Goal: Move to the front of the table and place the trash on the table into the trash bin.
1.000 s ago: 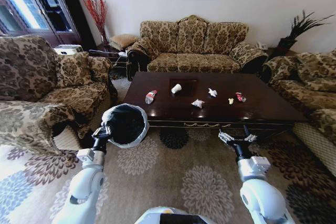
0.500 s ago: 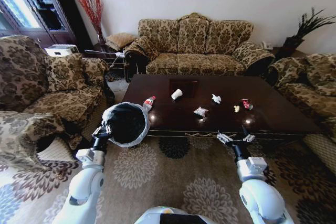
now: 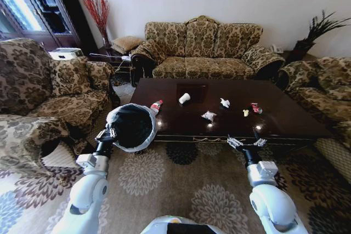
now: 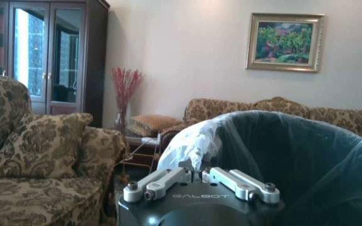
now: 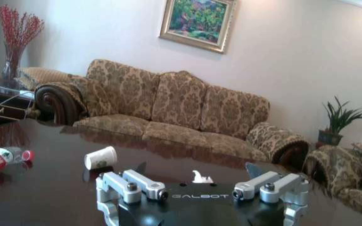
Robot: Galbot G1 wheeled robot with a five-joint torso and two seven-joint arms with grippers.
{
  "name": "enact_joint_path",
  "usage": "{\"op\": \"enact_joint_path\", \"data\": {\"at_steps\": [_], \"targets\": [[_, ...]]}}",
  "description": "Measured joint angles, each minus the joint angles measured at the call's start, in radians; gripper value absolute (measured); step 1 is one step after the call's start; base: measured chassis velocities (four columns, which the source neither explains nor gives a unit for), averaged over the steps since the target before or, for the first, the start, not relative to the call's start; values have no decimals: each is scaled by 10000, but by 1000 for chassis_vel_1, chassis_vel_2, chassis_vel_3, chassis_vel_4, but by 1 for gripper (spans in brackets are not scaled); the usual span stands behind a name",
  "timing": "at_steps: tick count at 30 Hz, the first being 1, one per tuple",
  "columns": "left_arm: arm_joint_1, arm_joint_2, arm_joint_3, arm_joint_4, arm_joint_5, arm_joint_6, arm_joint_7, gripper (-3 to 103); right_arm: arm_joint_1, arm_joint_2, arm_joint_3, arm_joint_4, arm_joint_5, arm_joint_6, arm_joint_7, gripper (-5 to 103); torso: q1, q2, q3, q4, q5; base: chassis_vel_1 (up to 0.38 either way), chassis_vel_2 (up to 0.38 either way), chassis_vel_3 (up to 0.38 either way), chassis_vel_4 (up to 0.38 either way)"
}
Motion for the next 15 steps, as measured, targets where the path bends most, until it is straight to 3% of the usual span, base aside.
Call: {"op": "enact_joint_path", "data": {"at_steps": [15], "targets": [[119, -74, 43, -36, 121, -20, 59, 3, -222, 262, -26, -16, -450, 28, -6, 100, 1, -1, 0, -1, 0, 22, 20, -20, -23]]}}
